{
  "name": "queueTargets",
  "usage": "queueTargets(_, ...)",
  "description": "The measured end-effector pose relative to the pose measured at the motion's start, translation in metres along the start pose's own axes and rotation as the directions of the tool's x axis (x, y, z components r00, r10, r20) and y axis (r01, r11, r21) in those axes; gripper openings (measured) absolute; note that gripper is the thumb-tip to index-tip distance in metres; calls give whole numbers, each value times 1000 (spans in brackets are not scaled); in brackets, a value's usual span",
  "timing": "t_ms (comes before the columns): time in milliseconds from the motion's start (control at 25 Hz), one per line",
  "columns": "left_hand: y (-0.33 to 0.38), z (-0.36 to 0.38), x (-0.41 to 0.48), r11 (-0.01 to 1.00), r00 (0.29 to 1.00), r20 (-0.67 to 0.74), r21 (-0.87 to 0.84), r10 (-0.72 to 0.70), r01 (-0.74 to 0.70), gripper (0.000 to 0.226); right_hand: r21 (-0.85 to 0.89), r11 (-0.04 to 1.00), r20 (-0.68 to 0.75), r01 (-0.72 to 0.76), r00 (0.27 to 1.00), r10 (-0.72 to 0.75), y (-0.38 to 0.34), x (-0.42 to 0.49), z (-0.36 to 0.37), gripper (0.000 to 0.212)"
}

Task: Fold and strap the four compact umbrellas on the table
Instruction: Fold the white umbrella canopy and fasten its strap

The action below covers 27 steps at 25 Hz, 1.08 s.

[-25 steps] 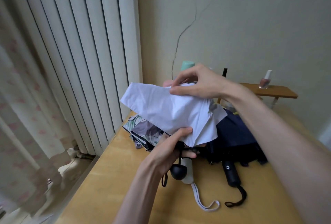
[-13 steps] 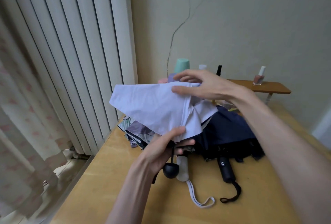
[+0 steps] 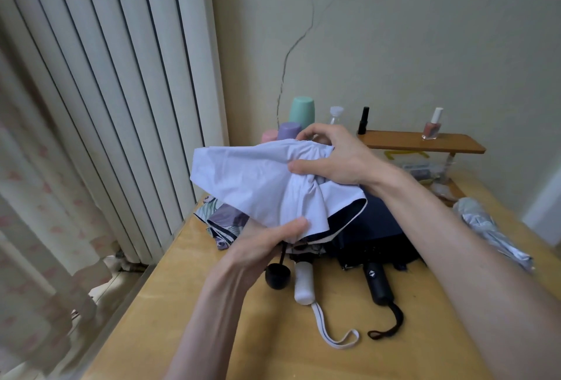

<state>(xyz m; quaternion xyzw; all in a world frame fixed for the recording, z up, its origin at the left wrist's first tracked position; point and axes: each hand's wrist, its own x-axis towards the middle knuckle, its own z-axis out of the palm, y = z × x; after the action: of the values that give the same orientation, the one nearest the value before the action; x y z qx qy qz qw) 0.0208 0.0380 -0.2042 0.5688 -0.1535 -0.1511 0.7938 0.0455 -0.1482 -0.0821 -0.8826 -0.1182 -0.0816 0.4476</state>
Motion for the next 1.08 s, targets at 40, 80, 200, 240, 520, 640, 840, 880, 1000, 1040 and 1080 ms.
queueTargets(40, -1, 4, 1, 999, 999, -9, 21, 41, -41, 88, 18, 1000, -37, -4, 999, 4, -1, 1, 0, 38)
queueTargets(80, -2, 8, 2, 997, 997, -25, 42, 66, -65, 89, 35, 999, -59, -5, 998, 7, -1, 1, 0, 38)
queueTargets(200, 0, 21, 0, 996, 996, -72, 71, 54, -49, 69, 35, 999, -73, -6, 997, 8, -3, 3, 1, 39)
queueTargets(240, 0, 24, -1, 994, 996, -74, 97, 47, -40, 61, 33, 999, -72, -3, 997, 6, -3, 3, 2, 39)
queueTargets(520, -8, 18, 1, 999, 998, -59, -26, 27, -29, 32, -29, 999, -13, 42, 999, -43, -14, 5, 9, 45)
queueTargets(640, -12, 12, 2, 994, 994, -107, -113, -15, 3, 45, 127, 988, -75, 88, 994, -79, -11, -14, 1, 59)
queueTargets(840, -14, 4, 4, 1000, 989, -146, -12, -29, 28, 67, -148, 964, 28, 220, 975, -219, 20, -52, 6, 54)
queueTargets(880, -14, 7, 3, 999, 989, -144, -30, -29, 25, 68, -223, 946, -81, 234, 963, -257, 28, -51, 12, 45)
queueTargets(1000, -13, 14, 2, 995, 989, -146, -98, -30, 16, 63, -350, 895, -248, 277, 894, -373, 43, -50, 28, 27)
queueTargets(1040, -12, 16, 3, 994, 987, -161, -107, -30, 12, 59, -364, 884, -247, 293, 885, -395, 46, -51, 30, 25)
queueTargets(1080, -13, 16, 5, 994, 984, -179, -112, -28, 8, 57, -375, 874, -250, 308, 874, -416, 49, -52, 31, 22)
